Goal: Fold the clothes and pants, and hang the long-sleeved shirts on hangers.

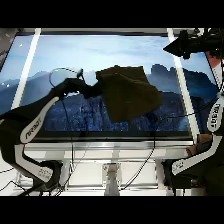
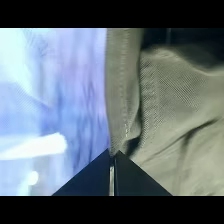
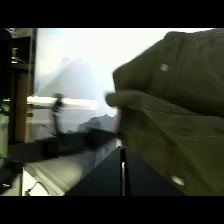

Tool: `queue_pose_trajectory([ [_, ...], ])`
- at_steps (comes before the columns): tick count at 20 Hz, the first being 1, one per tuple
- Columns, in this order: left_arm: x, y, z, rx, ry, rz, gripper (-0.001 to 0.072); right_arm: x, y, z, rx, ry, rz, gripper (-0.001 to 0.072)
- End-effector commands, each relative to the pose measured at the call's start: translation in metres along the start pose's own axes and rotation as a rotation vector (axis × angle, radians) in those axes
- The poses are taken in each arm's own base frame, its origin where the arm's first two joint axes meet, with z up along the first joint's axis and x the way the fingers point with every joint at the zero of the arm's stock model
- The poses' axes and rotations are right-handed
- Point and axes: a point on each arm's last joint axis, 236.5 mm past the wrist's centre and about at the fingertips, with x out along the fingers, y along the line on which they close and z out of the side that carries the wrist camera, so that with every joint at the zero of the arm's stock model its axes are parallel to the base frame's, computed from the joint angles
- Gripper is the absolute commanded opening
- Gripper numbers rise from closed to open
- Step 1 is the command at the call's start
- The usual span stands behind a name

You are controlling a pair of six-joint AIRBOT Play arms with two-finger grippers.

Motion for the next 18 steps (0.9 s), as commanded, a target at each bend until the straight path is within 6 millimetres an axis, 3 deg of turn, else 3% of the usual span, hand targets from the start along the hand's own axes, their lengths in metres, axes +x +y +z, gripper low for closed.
queue_pose_trajectory([
  [1,-0.044,0.003,0.054,0.046,-0.129,0.012,0.0011,0.002,-0.002,-0.004,-0.007,0.014,-0.019,0.0035],
  [5,-0.07,0.021,0.088,0.125,-0.19,0.089,0.001,0.015,0.009,-0.013,-0.031,0.047,-0.018,0.0035],
  [10,-0.081,0.05,0.102,0.163,-0.217,0.174,0.0039,0.038,0.023,-0.013,-0.073,0.038,-0.029,0.0037],
  [11,-0.083,0.053,0.104,0.156,-0.22,0.175,0.0163,0.04,0.024,-0.009,-0.075,0.016,-0.027,0.0037],
  [12,-0.085,0.056,0.106,0.149,-0.225,0.178,0.0349,0.042,0.027,-0.004,-0.079,-0.005,-0.025,0.0037],
  [13,-0.088,0.059,0.109,0.142,-0.23,0.18,0.0418,0.041,0.026,0.003,-0.079,-0.032,-0.028,0.0037],
  [17,-0.093,0.069,0.109,0.121,-0.216,0.189,0.0382,0.041,0.023,0.011,-0.083,-0.068,-0.042,0.0036],
  [18,-0.093,0.071,0.107,0.116,-0.203,0.191,0.019,0.041,0.021,0.01,-0.085,-0.065,-0.051,0.0035],
])
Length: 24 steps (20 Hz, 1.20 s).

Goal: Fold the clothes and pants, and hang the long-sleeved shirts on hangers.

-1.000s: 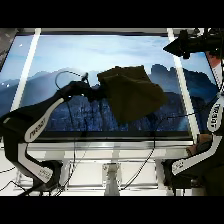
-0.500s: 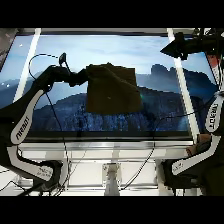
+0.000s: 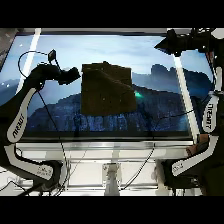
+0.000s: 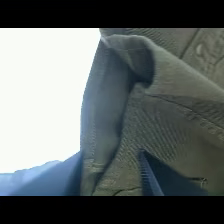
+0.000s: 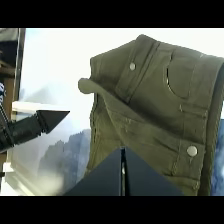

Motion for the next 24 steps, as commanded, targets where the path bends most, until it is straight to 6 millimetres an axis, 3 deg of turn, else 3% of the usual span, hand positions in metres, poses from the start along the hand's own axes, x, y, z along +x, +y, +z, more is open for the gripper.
queue_pose_trajectory([
  [1,-0.003,0.009,-0.004,-0.006,0.031,0.012,0.0024,0.001,-0.009,0.002,-0.014,-0.008,-0.04,0.0034],
  [4,-0.008,0.009,-0.013,0.045,0.067,0.013,0.0012,0.013,-0.023,-0.02,0.001,0.066,-0.043,0.0031],
  [7,-0.028,0.006,-0.028,0.078,0.073,0.01,0.0011,0.033,-0.029,-0.061,-0.014,0.188,-0.012,0.003],
  [9,-0.045,0.012,-0.059,0.068,0.099,0.018,0.0012,0.045,-0.033,-0.083,0.018,0.209,0.012,0.0031],
  [11,-0.062,0.019,-0.103,0.037,0.133,0.019,0.0011,0.051,-0.031,-0.105,0.077,0.199,0.072,0.003],
  [16,-0.097,0.014,-0.191,-0.259,0.108,-0.103,0.0012,0.054,-0.034,-0.179,0.302,0.11,0.139,0.0031],
  [18,-0.106,0.015,-0.217,-0.371,0.096,-0.11,0.0012,0.051,-0.049,-0.209,0.398,0.046,0.096,0.0031],
  [21,-0.112,0.004,-0.239,-0.456,0.08,-0.139,0.0015,0.049,-0.055,-0.257,0.515,0.022,0.079,0.0032],
  [22,-0.111,0.0,-0.246,-0.48,0.102,-0.141,0.0076,0.051,-0.053,-0.276,0.516,0.051,0.071,0.0032],
  [23,-0.11,-0.004,-0.25,-0.463,0.111,-0.145,0.0321,0.056,-0.049,-0.294,0.515,0.09,0.069,0.0036],
  [24,-0.106,-0.008,-0.249,-0.447,0.099,-0.15,0.0652,0.06,-0.045,-0.308,0.508,0.124,0.067,0.012],
])
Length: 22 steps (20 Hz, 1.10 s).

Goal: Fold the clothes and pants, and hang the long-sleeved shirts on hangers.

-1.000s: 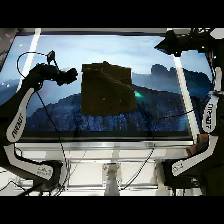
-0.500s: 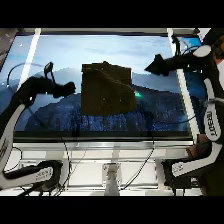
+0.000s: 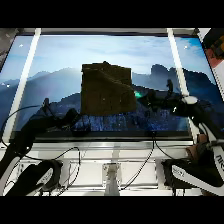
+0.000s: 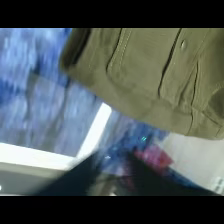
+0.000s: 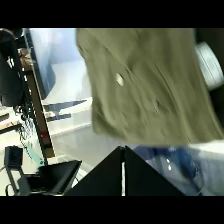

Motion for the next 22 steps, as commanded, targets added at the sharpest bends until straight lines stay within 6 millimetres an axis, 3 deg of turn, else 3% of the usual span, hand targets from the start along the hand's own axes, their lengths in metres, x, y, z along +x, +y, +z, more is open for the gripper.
queue_pose_trajectory([
  [1,0.007,-0.005,-0.009,-0.052,-0.033,-0.032,0.0695,0.014,-0.021,-0.047,0.029,0.048,-0.034,0.0357],
  [2,0.011,-0.007,-0.002,-0.067,-0.066,-0.037,0.0693,0.02,-0.022,-0.051,0.037,0.047,-0.05,0.0505],
  [3,0.017,-0.006,0.006,-0.121,-0.099,-0.038,0.0655,0.024,-0.025,-0.05,0.049,0.028,-0.073,0.0526],
  [4,0.023,-0.002,0.009,-0.184,-0.114,-0.029,0.0584,0.027,-0.027,-0.046,0.037,-0.004,-0.094,0.0526],
  [8,0.044,0.022,0.013,-0.24,-0.118,0.043,0.0563,0.028,-0.036,-0.018,0.088,-0.14,-0.136,0.0525],
  [9,0.046,0.024,0.016,-0.244,-0.13,0.047,0.0515,0.027,-0.037,-0.014,0.126,-0.161,-0.138,0.0523],
  [16,0.057,0.037,0.034,-0.364,-0.203,0.062,0.0499,0.04,-0.048,-0.011,0.237,-0.152,-0.143,0.0523],
  [22,0.074,0.025,0.049,-0.366,-0.2,0.073,0.0497,0.055,-0.05,0.004,0.247,-0.145,-0.156,0.0522],
])
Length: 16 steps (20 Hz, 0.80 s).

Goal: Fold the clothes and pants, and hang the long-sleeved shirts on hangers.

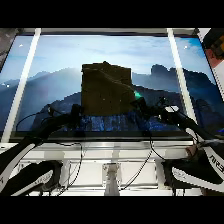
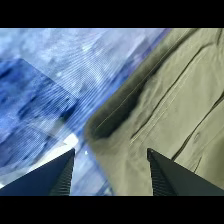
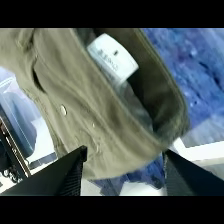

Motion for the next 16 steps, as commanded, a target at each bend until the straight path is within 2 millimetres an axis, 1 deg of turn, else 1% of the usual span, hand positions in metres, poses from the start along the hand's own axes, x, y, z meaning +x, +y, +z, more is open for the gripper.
queue_pose_trajectory([
  [1,0.013,-0.008,0.003,-0.006,-0.001,0.012,0.0497,0.01,0.002,0.007,0.014,0.004,-0.006,0.0521],
  [2,0.016,-0.01,0.003,-0.003,0.002,0.015,0.0496,0.012,0.002,0.008,0.015,0.006,-0.008,0.0521],
  [3,0.019,-0.013,0.003,-0.001,0.003,0.015,0.0458,0.013,0.003,0.009,0.013,0.005,-0.009,0.052],
  [4,0.021,-0.016,0.004,0.0,0.003,0.013,0.0397,0.013,0.004,0.009,0.012,0.005,-0.008,0.0518],
  [5,0.022,-0.019,0.005,0.0,0.002,0.01,0.0327,0.013,0.003,0.01,0.012,0.001,-0.009,0.0499],
  [6,0.022,-0.023,0.006,0.004,-0.004,0.002,0.0319,0.013,0.002,0.011,0.009,-0.002,-0.012,0.0462],
  [7,0.022,-0.025,0.009,0.003,-0.017,-0.007,0.032,0.014,0.002,0.012,0.008,-0.006,-0.014,0.0448],
  [8,0.022,-0.026,0.01,0.004,-0.02,-0.01,0.032,0.014,0.002,0.009,0.008,0.006,-0.013,0.0448],
  [10,0.022,-0.025,0.01,0.003,-0.019,-0.009,0.032,0.013,0.001,-0.006,-0.013,0.071,-0.016,0.045],
  [12,0.022,-0.026,0.01,0.004,-0.02,-0.01,0.032,0.012,-0.002,-0.018,-0.039,0.119,-0.026,0.0452],
  [14,0.022,-0.026,0.01,0.004,-0.02,-0.01,0.032,0.01,-0.001,-0.029,-0.04,0.168,-0.022,0.0485],
  [15,0.022,-0.026,0.01,0.004,-0.02,-0.01,0.032,0.009,-0.002,-0.034,-0.048,0.191,-0.024,0.0485],
  [16,0.022,-0.026,0.01,0.004,-0.021,-0.011,0.032,0.009,-0.005,-0.035,-0.064,0.193,-0.036,0.0485],
])
